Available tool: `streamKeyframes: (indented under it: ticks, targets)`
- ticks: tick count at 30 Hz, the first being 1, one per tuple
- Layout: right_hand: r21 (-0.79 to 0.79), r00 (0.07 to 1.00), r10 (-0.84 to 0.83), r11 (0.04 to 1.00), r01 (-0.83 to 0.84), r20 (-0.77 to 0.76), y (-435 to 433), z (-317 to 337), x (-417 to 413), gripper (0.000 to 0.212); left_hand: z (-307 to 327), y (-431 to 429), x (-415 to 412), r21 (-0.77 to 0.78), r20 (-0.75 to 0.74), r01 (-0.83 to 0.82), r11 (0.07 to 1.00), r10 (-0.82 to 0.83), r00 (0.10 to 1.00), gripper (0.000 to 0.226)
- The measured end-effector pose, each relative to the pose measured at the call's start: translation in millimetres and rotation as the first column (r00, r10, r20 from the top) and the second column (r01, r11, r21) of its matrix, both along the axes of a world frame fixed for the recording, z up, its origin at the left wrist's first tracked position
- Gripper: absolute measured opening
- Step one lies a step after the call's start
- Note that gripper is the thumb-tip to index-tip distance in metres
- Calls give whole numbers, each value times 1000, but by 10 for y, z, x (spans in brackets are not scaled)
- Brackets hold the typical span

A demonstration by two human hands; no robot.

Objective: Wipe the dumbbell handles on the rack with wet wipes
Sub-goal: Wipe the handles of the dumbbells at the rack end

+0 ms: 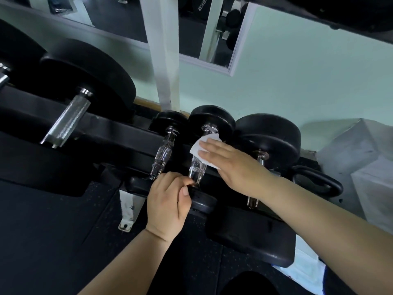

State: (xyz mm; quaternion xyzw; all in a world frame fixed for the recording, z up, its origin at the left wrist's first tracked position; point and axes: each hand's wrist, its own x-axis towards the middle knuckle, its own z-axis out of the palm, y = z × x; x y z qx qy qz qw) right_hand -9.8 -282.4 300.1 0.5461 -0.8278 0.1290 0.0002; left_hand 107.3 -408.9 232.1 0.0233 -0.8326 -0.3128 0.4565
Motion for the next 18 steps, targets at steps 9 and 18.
streamKeyframes:
  ticks: [9,18]
  targets:
    - [69,940,232,973,-222,-252,127,-44,-82,53,-8,8,9,24,3,3,1000,-3,1000,40]
    - [-98,988,117,987,-126,-97,-27,-102,86,44,-11,16,0,18,3,-12,1000,12,1000,41]
